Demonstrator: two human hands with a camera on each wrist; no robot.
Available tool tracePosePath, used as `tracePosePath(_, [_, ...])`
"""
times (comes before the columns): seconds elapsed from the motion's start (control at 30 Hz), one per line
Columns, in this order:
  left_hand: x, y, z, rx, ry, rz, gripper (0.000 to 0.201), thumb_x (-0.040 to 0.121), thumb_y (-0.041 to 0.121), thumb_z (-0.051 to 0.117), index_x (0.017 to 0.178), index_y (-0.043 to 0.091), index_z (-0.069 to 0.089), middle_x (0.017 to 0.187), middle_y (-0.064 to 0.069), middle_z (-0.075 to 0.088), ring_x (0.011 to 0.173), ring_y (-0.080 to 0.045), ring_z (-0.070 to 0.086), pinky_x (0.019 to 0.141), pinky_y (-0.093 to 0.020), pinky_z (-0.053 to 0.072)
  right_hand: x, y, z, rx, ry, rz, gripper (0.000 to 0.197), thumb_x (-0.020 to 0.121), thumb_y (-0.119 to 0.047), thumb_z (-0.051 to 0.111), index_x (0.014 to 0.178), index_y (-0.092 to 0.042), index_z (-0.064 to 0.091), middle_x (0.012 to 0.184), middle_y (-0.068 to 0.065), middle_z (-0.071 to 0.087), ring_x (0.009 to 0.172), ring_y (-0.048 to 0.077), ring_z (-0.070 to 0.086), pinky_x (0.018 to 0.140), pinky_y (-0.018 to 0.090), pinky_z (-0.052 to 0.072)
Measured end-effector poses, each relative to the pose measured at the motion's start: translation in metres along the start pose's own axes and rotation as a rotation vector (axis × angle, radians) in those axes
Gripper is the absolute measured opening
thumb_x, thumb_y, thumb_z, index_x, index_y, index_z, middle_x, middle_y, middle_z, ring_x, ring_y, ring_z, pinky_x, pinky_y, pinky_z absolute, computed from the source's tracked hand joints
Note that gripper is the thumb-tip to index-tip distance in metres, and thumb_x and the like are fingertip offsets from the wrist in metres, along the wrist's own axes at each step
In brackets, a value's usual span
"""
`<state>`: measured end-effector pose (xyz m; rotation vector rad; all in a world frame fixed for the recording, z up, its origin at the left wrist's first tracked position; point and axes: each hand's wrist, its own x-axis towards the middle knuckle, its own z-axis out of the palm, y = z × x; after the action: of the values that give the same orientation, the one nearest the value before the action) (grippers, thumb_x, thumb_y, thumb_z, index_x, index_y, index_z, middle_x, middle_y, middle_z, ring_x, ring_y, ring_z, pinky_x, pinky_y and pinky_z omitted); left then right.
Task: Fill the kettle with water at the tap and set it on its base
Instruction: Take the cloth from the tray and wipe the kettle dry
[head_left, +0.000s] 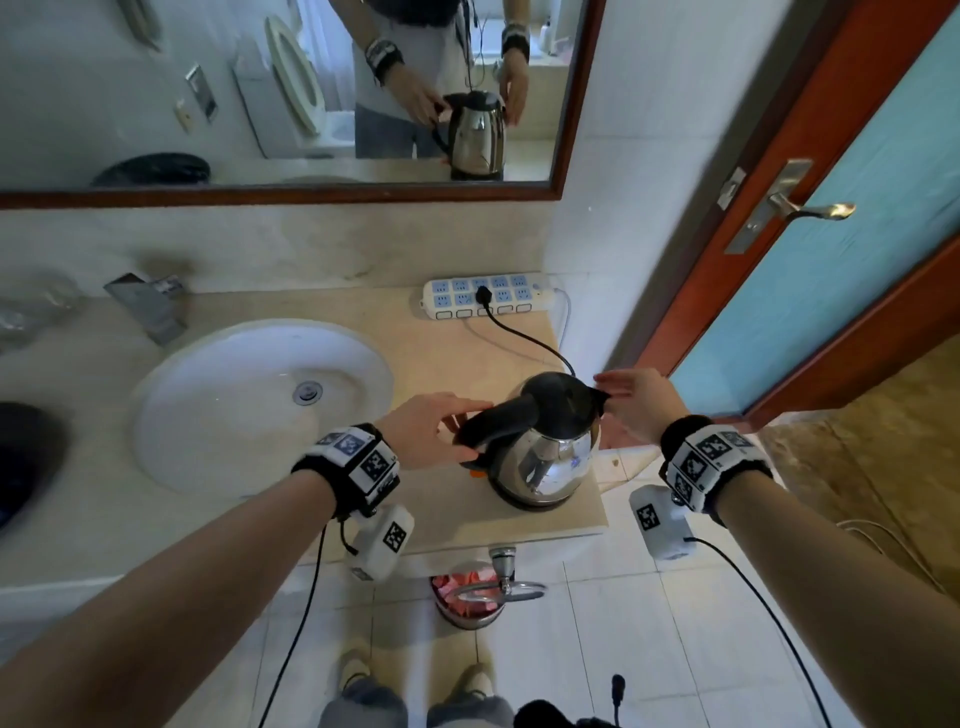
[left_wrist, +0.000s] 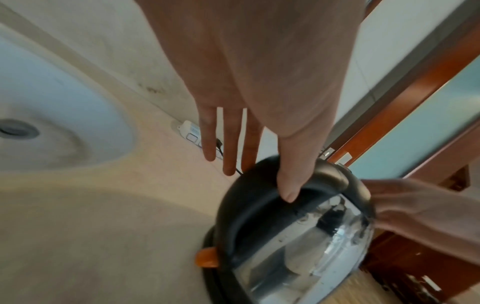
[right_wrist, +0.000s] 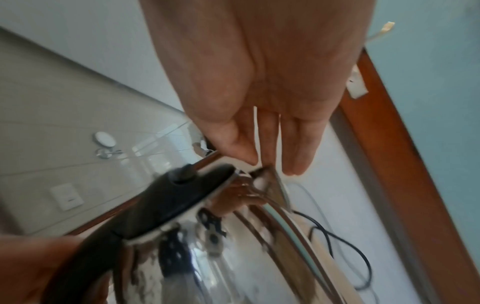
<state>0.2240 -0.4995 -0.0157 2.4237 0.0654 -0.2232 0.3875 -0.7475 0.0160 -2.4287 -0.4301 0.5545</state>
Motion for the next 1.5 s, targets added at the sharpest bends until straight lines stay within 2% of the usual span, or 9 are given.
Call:
tracePosePath(0.1, [-0.033, -0.026, -0.003, 0.045, 0.003, -0.097, 0.055, 0.086, 0.036, 0.069, 0.138, 0.033, 0.051, 0.109, 0.007, 0.06, 0.1, -0.01, 0.058, 0.086, -0.021, 0.042, -0.009, -0.042, -0.011, -0.079, 0.057, -0.129, 0.045, 0.084, -0.009, 0.058, 0.127, -0.02, 0.063, 0.125, -0.001, 0.067, 0.117, 0.017, 0.061, 0.107, 0.03, 0.043])
tracePosePath(0.3, [-0.147, -0.12, -0.024, 0.214, -0.146, -0.526, 0.049, 0.091, 0.041, 0.06, 0.139, 0.036, 0.048, 0.123, 0.003, 0.058, 0.122, -0.018, 0.051, 0.104, -0.035, 0.042, -0.025, -0.169, 0.018, -0.105, 0.038, -0.479, 0.029, 0.086, -0.01, 0.063, 0.114, -0.015, 0.072, 0.116, 0.001, 0.07, 0.111, 0.021, 0.063, 0.102, 0.032, 0.046])
tracePosePath(0.43, [-0.247, -0.185, -0.067, 0.243, -0.047, -0.789, 0.043, 0.094, 0.036, 0.057, 0.136, 0.026, 0.052, 0.128, -0.004, 0.057, 0.12, -0.023, 0.053, 0.102, -0.032, 0.041, -0.039, -0.259, 0.098, -0.152, -0.167, -0.645, 0.027, 0.09, -0.016, 0.06, 0.114, -0.021, 0.069, 0.118, -0.004, 0.069, 0.112, 0.019, 0.062, 0.102, 0.036, 0.046])
tracePosePath(0.63, [-0.36, -0.279, -0.112, 0.199, 0.117, -1.04, 0.044, 0.093, 0.033, 0.057, 0.137, 0.023, 0.052, 0.144, -0.006, 0.047, 0.133, -0.026, 0.046, 0.109, -0.035, 0.037, -0.072, -0.388, 0.266, -0.372, -0.517, -0.864, 0.037, 0.091, -0.022, 0.057, 0.128, -0.024, 0.059, 0.126, -0.007, 0.061, 0.119, 0.017, 0.057, 0.098, 0.023, 0.041])
tracePosePath(0.83, [-0.422, -0.37, -0.181, 0.151, 0.257, -1.08, 0.032, 0.085, 0.024, 0.058, 0.114, 0.016, 0.07, 0.119, -0.014, 0.067, 0.109, -0.033, 0.063, 0.092, -0.033, 0.048, -0.094, -0.506, 0.435, -0.489, -0.704, -0.953, 0.041, 0.09, -0.019, 0.057, 0.131, -0.016, 0.057, 0.13, 0.008, 0.062, 0.118, 0.027, 0.058, 0.097, 0.032, 0.046])
tracePosePath(0.97, [-0.436, -0.412, -0.208, 0.074, 0.348, -1.046, 0.034, 0.088, 0.019, 0.06, 0.121, 0.016, 0.068, 0.122, -0.018, 0.06, 0.112, -0.036, 0.061, 0.095, -0.038, 0.05, -0.089, -0.547, 0.538, -0.607, -0.713, -0.952, 0.04, 0.086, -0.022, 0.055, 0.126, -0.02, 0.059, 0.123, 0.008, 0.063, 0.115, 0.027, 0.059, 0.088, 0.026, 0.046])
tracePosePath(1.07, [-0.44, -0.437, -0.211, 0.028, 0.377, -1.015, 0.034, 0.087, 0.024, 0.059, 0.119, 0.017, 0.068, 0.122, -0.018, 0.059, 0.112, -0.035, 0.06, 0.092, -0.042, 0.052, -0.084, -0.551, 0.592, -0.742, -0.684, -0.934, 0.043, 0.087, -0.028, 0.053, 0.13, -0.023, 0.053, 0.131, 0.01, 0.052, 0.122, 0.033, 0.049, 0.099, 0.041, 0.047])
tracePosePath(1.27, [-0.435, -0.472, -0.203, -0.021, 0.344, -0.972, 0.033, 0.085, 0.026, 0.059, 0.117, 0.021, 0.066, 0.121, -0.014, 0.056, 0.114, -0.034, 0.056, 0.095, -0.042, 0.049, -0.078, -0.534, 0.648, -0.945, -0.631, -0.856, 0.065, 0.081, -0.04, 0.065, 0.139, -0.027, 0.037, 0.141, 0.009, 0.035, 0.132, 0.036, 0.031, 0.099, 0.05, 0.044])
tracePosePath(1.5, [-0.419, -0.463, -0.208, 0.051, 0.334, -0.932, 0.047, 0.086, 0.025, 0.058, 0.133, 0.02, 0.053, 0.133, -0.01, 0.049, 0.127, -0.03, 0.044, 0.103, -0.043, 0.044, -0.068, -0.534, 0.641, -0.86, -0.554, -0.937, 0.056, 0.086, -0.008, 0.058, 0.137, -0.02, 0.039, 0.132, 0.009, 0.05, 0.125, 0.033, 0.041, 0.098, 0.046, 0.046])
